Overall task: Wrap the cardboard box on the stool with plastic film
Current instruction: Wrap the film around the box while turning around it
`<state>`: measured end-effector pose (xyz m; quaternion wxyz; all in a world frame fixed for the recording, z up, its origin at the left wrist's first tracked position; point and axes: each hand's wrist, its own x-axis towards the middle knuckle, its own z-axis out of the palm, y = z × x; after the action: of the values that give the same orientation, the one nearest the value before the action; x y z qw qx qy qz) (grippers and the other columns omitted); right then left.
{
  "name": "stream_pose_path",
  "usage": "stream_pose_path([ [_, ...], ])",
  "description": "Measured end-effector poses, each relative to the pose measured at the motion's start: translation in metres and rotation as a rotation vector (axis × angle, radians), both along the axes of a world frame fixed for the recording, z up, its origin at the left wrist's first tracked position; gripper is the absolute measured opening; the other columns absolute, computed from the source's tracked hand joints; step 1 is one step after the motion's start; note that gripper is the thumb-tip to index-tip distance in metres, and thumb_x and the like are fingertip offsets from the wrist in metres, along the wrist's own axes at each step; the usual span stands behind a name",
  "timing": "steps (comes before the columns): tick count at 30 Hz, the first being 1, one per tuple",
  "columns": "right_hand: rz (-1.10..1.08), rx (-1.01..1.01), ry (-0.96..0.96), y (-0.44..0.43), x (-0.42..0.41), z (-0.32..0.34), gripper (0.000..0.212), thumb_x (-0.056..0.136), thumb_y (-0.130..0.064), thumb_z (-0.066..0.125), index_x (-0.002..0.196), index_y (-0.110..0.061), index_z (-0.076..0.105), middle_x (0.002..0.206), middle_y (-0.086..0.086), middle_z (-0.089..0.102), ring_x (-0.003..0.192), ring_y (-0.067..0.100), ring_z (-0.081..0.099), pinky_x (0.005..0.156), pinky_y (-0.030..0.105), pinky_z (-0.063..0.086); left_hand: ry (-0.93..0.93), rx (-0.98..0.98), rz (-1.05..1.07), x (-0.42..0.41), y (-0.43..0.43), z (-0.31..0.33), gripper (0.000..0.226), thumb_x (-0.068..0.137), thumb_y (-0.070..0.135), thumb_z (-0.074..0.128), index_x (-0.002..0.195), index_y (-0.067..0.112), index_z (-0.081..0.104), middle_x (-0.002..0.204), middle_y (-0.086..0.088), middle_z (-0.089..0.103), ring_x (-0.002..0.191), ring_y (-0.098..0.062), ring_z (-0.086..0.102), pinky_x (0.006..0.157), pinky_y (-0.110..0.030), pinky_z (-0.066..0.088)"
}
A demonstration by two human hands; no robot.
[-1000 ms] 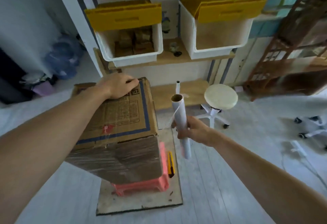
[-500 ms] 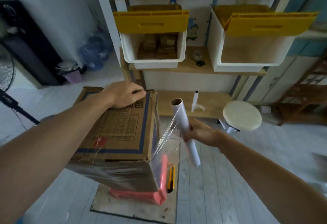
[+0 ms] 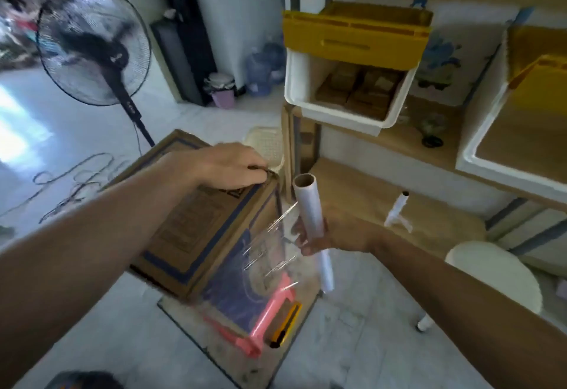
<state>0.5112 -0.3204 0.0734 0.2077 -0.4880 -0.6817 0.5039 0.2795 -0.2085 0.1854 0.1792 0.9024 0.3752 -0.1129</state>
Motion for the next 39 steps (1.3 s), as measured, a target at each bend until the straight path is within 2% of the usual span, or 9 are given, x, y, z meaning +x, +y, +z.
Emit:
stream_pose_path([
  [4, 0.155, -0.021, 0.06, 0.019, 0.011, -0.001, 0.025, 0.077, -0.004, 0.08, 0.095, -0.01, 0.064, 0.092, 0.0, 0.069, 0.092, 0.025, 0.068, 0.09, 0.05, 0.056, -0.01, 0.139, 0.048, 0.008, -0.01, -0.007, 0.071, 0.082, 0.085, 0.025, 0.087, 0.026, 0.065, 0.085, 0.008, 0.067, 0.083, -0.01, 0.061, 0.089, -0.043, 0.036],
  [8, 0.193, -0.118, 0.094, 0.043, 0.019, 0.006, 0.041, 0.077, -0.002, 0.069, 0.116, -0.01, 0.057, 0.1, 0.001, 0.059, 0.093, 0.015, 0.059, 0.09, 0.039, 0.053, 0.005, 0.172, 0.051, 0.009, -0.016, -0.008, 0.082, 0.077, 0.091, 0.008, 0.075, 0.026, 0.058, 0.076, 0.005, 0.063, 0.075, -0.008, 0.059, 0.097, -0.045, 0.033],
  [12, 0.162, -0.099, 0.058, 0.064, 0.022, 0.003, 0.033, 0.087, -0.002, 0.072, 0.11, -0.02, 0.057, 0.104, -0.003, 0.061, 0.092, 0.004, 0.062, 0.082, 0.024, 0.053, 0.003, 0.115, 0.128, 0.007, -0.019, -0.005, 0.11, 0.069, 0.092, -0.01, 0.088, 0.009, 0.058, 0.091, -0.01, 0.063, 0.092, -0.021, 0.059, 0.109, -0.047, 0.024],
  [16, 0.178, 0.006, 0.029, 0.087, 0.016, -0.006, 0.031, 0.087, -0.008, 0.075, 0.113, -0.005, 0.059, 0.108, 0.013, 0.064, 0.101, 0.02, 0.066, 0.09, 0.036, 0.057, 0.089, 0.144, 0.081, 0.009, -0.021, -0.004, 0.092, 0.07, 0.096, 0.005, 0.086, 0.025, 0.061, 0.086, 0.008, 0.061, 0.092, -0.013, 0.055, 0.107, -0.049, 0.027],
  [21, 0.275, 0.001, 0.162, 0.126, -0.003, -0.018, 0.04, 0.064, -0.029, 0.088, 0.089, -0.018, 0.06, 0.092, 0.015, 0.062, 0.094, 0.038, 0.064, 0.087, 0.057, 0.054, 0.102, 0.148, 0.171, 0.008, -0.031, 0.002, 0.066, 0.073, 0.09, 0.039, 0.097, 0.031, 0.057, 0.097, 0.013, 0.056, 0.108, -0.008, 0.047, 0.12, -0.054, 0.007],
  [25, 0.456, -0.065, 0.122, 0.162, -0.006, -0.023, 0.043, 0.068, -0.032, 0.091, 0.097, -0.036, 0.059, 0.09, -0.004, 0.06, 0.087, 0.016, 0.062, 0.082, 0.041, 0.053, 0.014, 0.212, 0.245, 0.01, -0.043, -0.002, 0.043, 0.078, 0.073, 0.057, 0.098, 0.036, 0.059, 0.101, 0.017, 0.057, 0.12, -0.002, 0.044, 0.122, -0.056, -0.002],
  [30, 0.609, -0.131, 0.075, 0.189, -0.005, -0.019, 0.039, 0.077, -0.008, 0.084, 0.109, -0.006, 0.062, 0.098, 0.006, 0.067, 0.086, 0.005, 0.066, 0.083, 0.021, 0.054, 0.012, 0.225, 0.327, 0.019, -0.043, -0.001, 0.031, 0.074, 0.059, 0.065, 0.095, 0.036, 0.063, 0.098, 0.02, 0.059, 0.122, 0.0, 0.045, 0.122, -0.056, 0.004],
  [35, 0.624, -0.019, -0.001, 0.211, -0.024, -0.019, 0.046, 0.063, -0.018, 0.095, 0.086, -0.018, 0.055, 0.078, -0.007, 0.066, 0.073, 0.009, 0.064, 0.071, 0.029, 0.054, 0.009, 0.224, 0.387, 0.023, -0.048, 0.002, 0.033, 0.073, 0.058, 0.067, 0.096, 0.037, 0.056, 0.1, 0.019, 0.054, 0.115, -0.002, 0.046, 0.12, -0.055, 0.013],
  [39, 0.773, -0.148, 0.109, 0.225, -0.031, -0.018, 0.049, 0.073, -0.008, 0.081, 0.111, -0.017, 0.052, 0.093, 0.003, 0.053, 0.086, 0.017, 0.053, 0.075, 0.033, 0.049, -0.011, 0.211, 0.419, 0.025, -0.051, 0.004, 0.038, 0.073, 0.061, 0.065, 0.1, 0.035, 0.057, 0.107, 0.018, 0.056, 0.123, -0.006, 0.047, 0.122, -0.054, 0.005],
])
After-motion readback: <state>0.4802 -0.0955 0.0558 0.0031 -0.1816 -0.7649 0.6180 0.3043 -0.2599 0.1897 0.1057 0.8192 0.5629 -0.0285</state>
